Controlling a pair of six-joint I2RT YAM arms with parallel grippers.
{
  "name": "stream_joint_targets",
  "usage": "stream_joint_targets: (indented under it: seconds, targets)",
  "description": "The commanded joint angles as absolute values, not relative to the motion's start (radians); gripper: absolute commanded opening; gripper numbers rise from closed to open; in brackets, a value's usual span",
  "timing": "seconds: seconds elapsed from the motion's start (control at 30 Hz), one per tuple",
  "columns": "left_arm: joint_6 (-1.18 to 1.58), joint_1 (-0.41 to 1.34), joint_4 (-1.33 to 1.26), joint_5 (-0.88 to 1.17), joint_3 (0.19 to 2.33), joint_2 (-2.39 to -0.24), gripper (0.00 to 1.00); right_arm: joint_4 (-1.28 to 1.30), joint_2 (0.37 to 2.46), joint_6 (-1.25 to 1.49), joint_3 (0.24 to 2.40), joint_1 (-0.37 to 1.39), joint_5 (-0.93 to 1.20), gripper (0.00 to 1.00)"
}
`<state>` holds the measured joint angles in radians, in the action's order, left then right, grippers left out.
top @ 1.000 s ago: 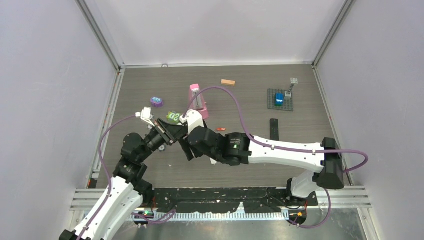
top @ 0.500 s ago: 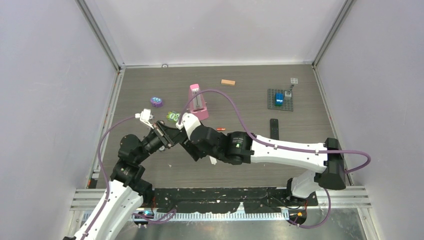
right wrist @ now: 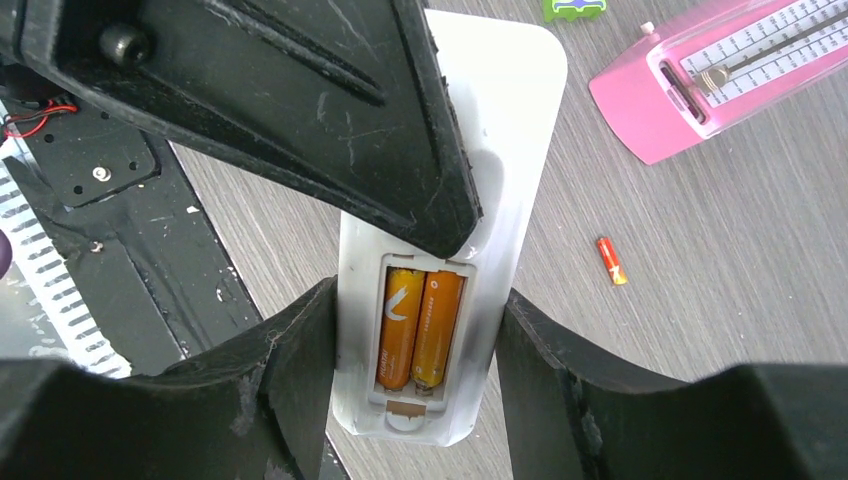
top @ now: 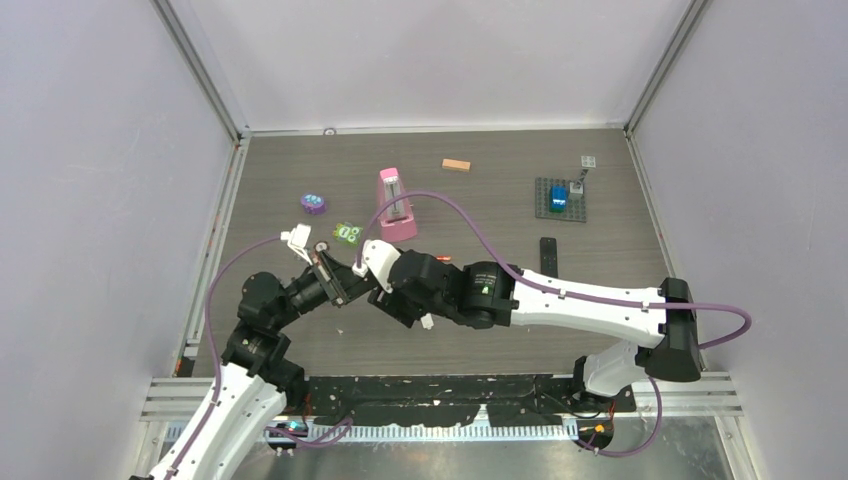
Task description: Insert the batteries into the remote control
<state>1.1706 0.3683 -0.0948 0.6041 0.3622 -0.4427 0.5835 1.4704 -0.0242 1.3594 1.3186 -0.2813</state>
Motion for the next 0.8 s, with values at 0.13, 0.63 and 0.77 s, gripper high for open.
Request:
stream_joint_targets:
  seconds: [0.13, 0.63, 0.77]
  targets:
    - [1.165, 0.35, -0.059, 0.585, 0.337, -0.432, 0.0, 0.503, 1.339, 0.083, 1.305, 1.302, -0.266, 0.81]
    - [1.128, 0.112, -0.002, 0.493, 0.302, -0.486, 0.0, 0.457, 1.255, 0.345, 0.976, 1.287, -0.354, 0.55]
    - [1.106, 0.094, -0.003, 0.479, 0.303, -0.513, 0.0, 0.296, 1.322, 0.112, 0.874, 1.288, -0.218, 0.39]
